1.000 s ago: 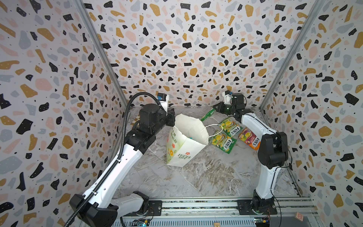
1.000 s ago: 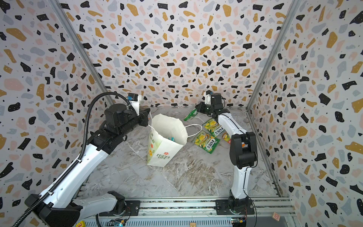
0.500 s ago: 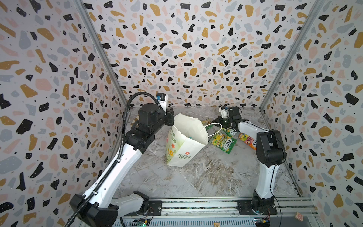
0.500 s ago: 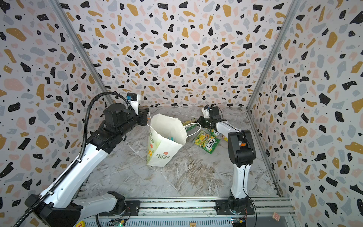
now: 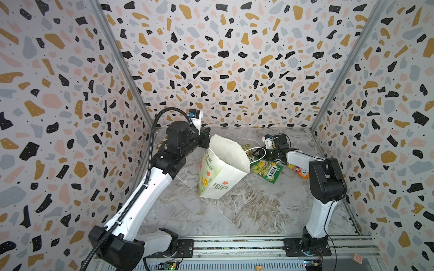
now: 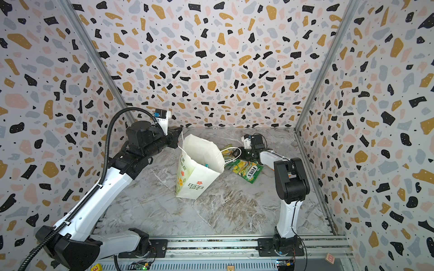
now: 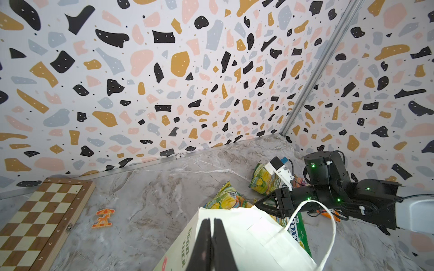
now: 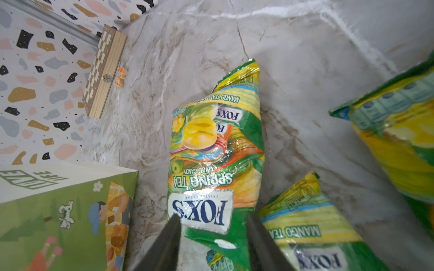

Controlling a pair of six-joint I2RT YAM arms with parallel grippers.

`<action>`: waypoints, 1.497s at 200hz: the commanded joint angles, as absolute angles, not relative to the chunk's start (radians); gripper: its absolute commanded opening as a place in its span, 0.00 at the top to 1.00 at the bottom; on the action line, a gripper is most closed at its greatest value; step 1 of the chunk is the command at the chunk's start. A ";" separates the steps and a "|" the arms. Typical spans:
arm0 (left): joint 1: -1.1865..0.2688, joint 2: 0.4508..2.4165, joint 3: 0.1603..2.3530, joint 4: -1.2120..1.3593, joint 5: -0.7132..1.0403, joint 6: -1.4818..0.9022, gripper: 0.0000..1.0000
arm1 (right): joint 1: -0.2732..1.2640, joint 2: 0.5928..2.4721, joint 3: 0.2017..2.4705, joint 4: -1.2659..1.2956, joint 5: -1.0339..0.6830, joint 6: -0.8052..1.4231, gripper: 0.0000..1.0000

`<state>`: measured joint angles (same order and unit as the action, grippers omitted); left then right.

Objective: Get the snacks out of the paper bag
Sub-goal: 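Carry the green packet beyond the bag and lower it beside the other packets, then open the right gripper to release the green packet and draw back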

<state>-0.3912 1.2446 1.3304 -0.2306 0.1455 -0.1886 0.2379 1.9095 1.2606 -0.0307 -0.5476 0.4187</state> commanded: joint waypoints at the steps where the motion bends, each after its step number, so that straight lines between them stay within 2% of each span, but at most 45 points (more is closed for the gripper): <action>1: -0.372 1.264 1.368 -0.173 0.215 -0.162 1.00 | 0.244 1.776 1.248 -0.029 -0.500 0.393 0.40; 43: -0.347 1.309 1.407 -0.164 0.290 -0.165 1.00 | 0.267 1.684 1.146 -0.027 -0.540 0.400 0.38; 80: -0.343 1.333 1.431 -0.152 0.305 -0.151 1.00 | 0.417 1.680 1.039 0.013 -0.563 0.427 0.39; 128: -0.344 1.391 1.476 -0.119 0.323 -0.122 1.00 | 0.566 1.712 0.874 0.407 -0.639 0.653 0.39; 171: -0.343 1.500 1.575 -0.116 0.388 -0.103 1.00 | 0.697 1.877 0.954 0.633 -0.629 0.765 0.40; 214: -0.344 1.558 1.628 -0.158 0.449 -0.072 1.00 | 0.768 2.034 1.138 0.643 -0.543 0.768 0.40; 254: -0.348 1.515 1.542 -0.173 0.480 -0.044 1.00 | 0.768 2.129 1.260 0.567 -0.496 0.737 0.40; 271: -0.351 1.484 1.501 -0.183 0.491 -0.033 1.00 | 0.769 2.125 1.265 0.546 -0.484 0.726 0.40; 299: -0.366 1.420 1.404 -0.203 0.488 -0.013 1.00 | 0.747 2.019 1.152 0.482 -0.418 0.690 0.40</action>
<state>-0.3496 1.4956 1.4651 -0.2276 0.4492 -0.0475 0.7631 2.1357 1.2144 0.5426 -0.4767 0.7418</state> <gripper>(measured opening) 0.047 0.604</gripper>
